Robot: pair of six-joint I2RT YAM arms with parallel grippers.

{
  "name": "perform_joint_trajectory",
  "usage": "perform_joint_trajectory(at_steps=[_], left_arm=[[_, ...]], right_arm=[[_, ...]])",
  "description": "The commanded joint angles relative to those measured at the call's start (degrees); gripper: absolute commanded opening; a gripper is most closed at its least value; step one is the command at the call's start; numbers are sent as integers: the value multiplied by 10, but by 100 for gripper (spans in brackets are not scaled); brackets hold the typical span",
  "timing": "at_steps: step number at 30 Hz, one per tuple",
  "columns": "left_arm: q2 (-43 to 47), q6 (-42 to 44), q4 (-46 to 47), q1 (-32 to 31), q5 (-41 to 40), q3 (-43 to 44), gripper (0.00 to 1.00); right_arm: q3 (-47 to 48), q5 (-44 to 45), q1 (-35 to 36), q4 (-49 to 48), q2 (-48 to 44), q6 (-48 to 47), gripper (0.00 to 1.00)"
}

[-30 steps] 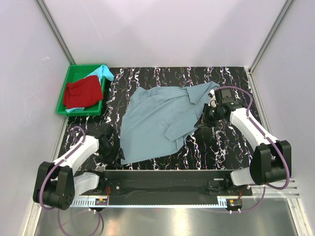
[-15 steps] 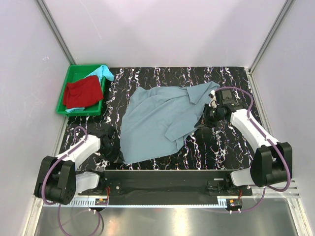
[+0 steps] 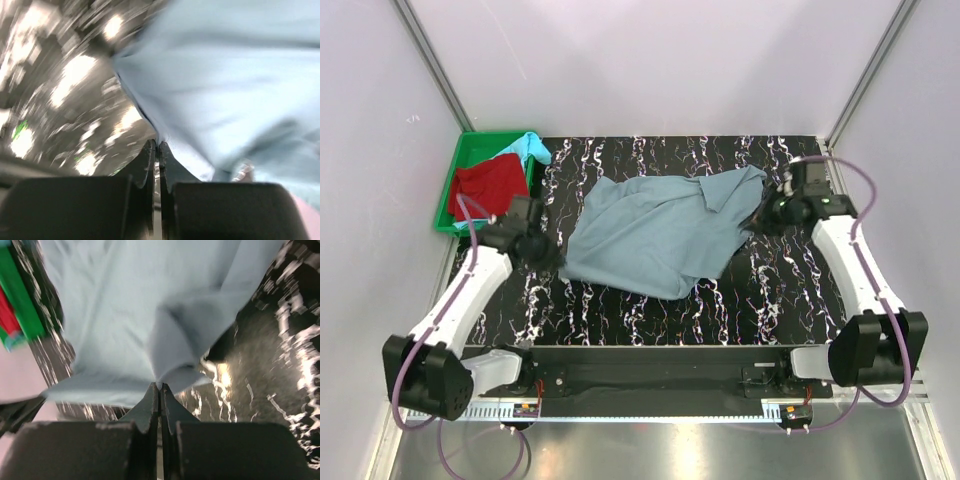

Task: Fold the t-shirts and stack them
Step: Flatten the tshirt out

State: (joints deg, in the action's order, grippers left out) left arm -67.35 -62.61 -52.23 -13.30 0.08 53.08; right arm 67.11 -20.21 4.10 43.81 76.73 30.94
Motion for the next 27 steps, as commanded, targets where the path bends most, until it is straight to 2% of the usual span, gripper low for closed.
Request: perform_joint_trajectory(at_steps=[1,7,11,13,16,18,19,20,21,25,27], left_arm=[[39,132,20,1,-50,99,0],[50,250,24,2,-106,260,0],[24,309,4,2,-138,397,0],[16,318,5,1,-147,467,0],[-1,350,13,-1,-125,543,0],[2,367,39,-2,-75,579,0],[6,374,55,-3,-45,584,0],[19,396,71,-3,25,593,0],[30,404,93,-2,46,594,0],[83,425,114,-2,53,617,0],[93,421,112,-3,47,662,0]], right_arm=[[70,44,-37,6,-40,21,0],[235,78,-97,24,2,25,0],[452,124,-100,101,75,3,0],[505,140,-102,101,85,4,0],[601,154,-107,102,91,9,0],[663,170,-108,100,73,0,0],[679,174,-108,98,63,-16,0],[690,177,-108,85,35,-29,0],[684,193,-108,75,16,-39,0],[555,254,-108,-33,-111,-55,0],[536,262,-108,-58,-149,-49,0]])
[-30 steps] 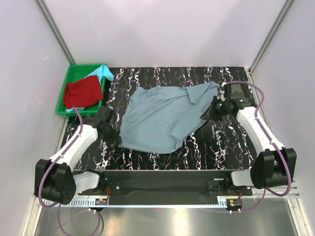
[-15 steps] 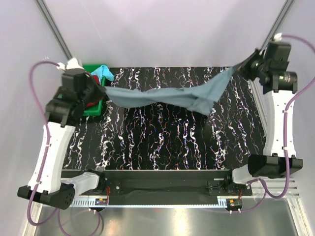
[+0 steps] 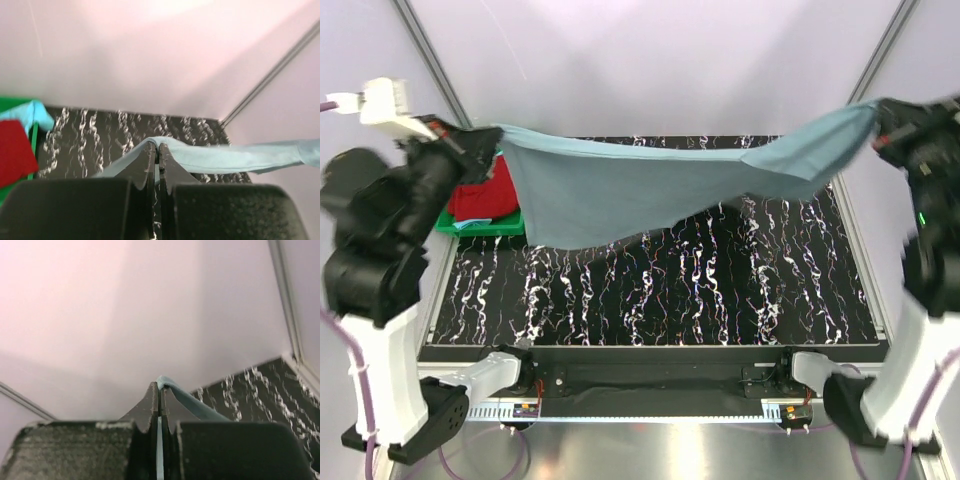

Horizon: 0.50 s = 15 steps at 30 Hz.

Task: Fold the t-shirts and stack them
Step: Flatten the tshirt out

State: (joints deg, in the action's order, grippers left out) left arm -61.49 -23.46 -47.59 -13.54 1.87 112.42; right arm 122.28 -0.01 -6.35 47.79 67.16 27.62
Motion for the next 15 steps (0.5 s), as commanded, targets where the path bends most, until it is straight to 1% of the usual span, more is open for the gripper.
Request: perform_joint_trajectory(at_steps=[1,4,5,6,8,10,13,15], left_arm=[[33,19,66,0,33,87,0],[23,1,66,0,69,150,0],[24,-3,67,-1,85,168,0],[29,-4,71,-1,94,173,0],[52,-10,80,0,96,170,0],[67,-9,95,-1,92,156,0],[77,2,99,-1,86,150,0],[71,28,101,0,68,123,0]], right_arm=[[-3,54,-3,-101,-60,-10,0],[1,25,-3,-133,-92,-6,0],[-23,15,-3,-174,-122,-10,0],[-37,13,-3,-192,-140,-11,0],[-63,31,-3,-230,-183,-12,0],[-69,47,-3,-247,-202,-13,0],[-53,48,-3,-256,-206,-14,0],[-55,48,-3,-263,-198,-18,0]])
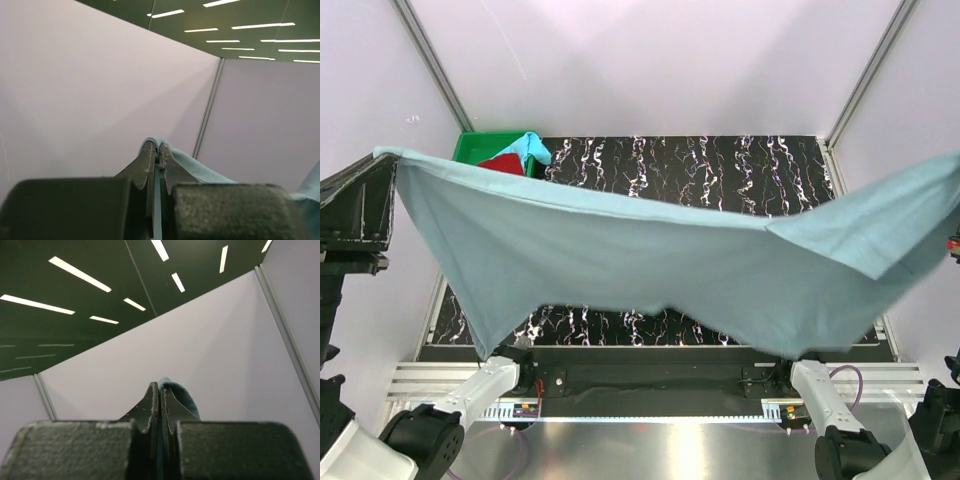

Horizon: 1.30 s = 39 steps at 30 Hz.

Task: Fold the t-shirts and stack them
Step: Flatten the tshirt out

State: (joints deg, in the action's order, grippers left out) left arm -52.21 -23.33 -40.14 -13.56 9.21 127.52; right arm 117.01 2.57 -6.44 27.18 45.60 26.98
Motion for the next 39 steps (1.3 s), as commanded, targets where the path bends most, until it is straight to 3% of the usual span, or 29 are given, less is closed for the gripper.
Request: perform_joint_trajectory(at_steps=[1,10,17,22,31,39], left_arm=[[-27,42,23,0,-21,-37,0],[-166,134,62,7,-127,-126,0],[-326,125,190,55,-103,-212,0],[-434,128,275,64,-80,-228,0],[-661,135,333,79,-91,-200,0],[-753,124,318,94,-92,-118,0]], right_arm=[[-23,26,-2,-65,21,-17,0],[-153,28,-2,-129,129,-36,0],[-239,25,-2,-250,286,-82,0],[-278,0,-2,-327,388,-83,0],[-276,-57,-2,-369,561,-55,0],[-235,-78,-2,-310,625,-57,0]])
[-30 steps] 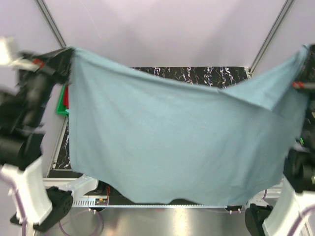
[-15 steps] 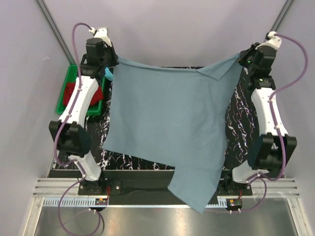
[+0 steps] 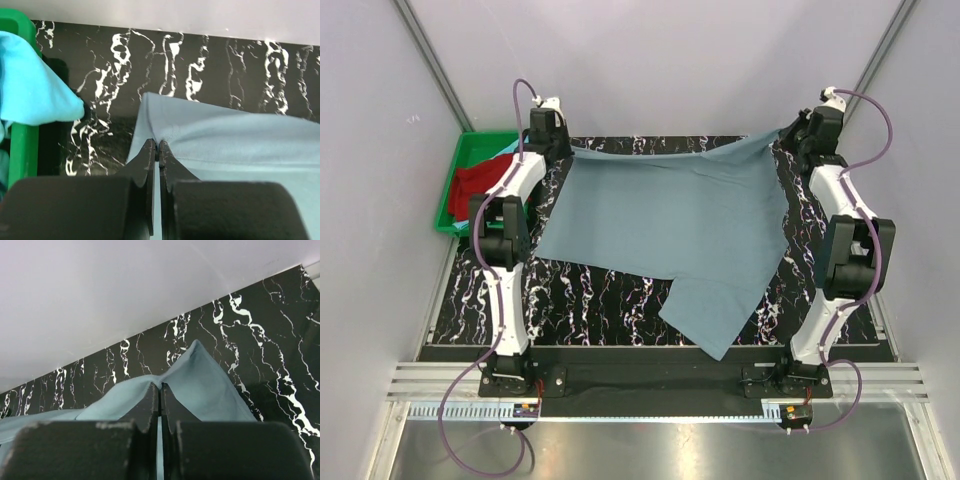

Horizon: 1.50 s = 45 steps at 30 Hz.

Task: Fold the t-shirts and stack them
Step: Flatten the tshirt out, then fold the tshirt

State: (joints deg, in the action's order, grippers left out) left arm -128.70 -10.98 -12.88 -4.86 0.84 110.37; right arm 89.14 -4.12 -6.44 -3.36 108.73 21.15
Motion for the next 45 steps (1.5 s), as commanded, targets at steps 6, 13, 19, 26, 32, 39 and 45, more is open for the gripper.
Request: perform_joint_trajectory(at_steps=[6,13,19,26,32,39,45], left_arm=[[7,-23,41,9,0,41,0],[2,-43,11,14,8,35,0],[15,-75,-16,20,10,-3,0],[12,-127,-78,33,20,-31,0],[-3,-135,-93,41,40,-31,0],[-23,-131,-125,47,55,-16,0],[-31,-126,-128,47,61,-14,0]], right_arm=[[21,-14,-2,67,-40,49,0],[-66,22,-2,145,-131,102,0],[-150,36,-2,181,-182,189,0],[-221,39,-2,223,-229,262,0],[-262,55,-3,240,-246,268,0],[-267,49,-6,256,-236,277,0],[-276,43,-6,259,-237,275,0]])
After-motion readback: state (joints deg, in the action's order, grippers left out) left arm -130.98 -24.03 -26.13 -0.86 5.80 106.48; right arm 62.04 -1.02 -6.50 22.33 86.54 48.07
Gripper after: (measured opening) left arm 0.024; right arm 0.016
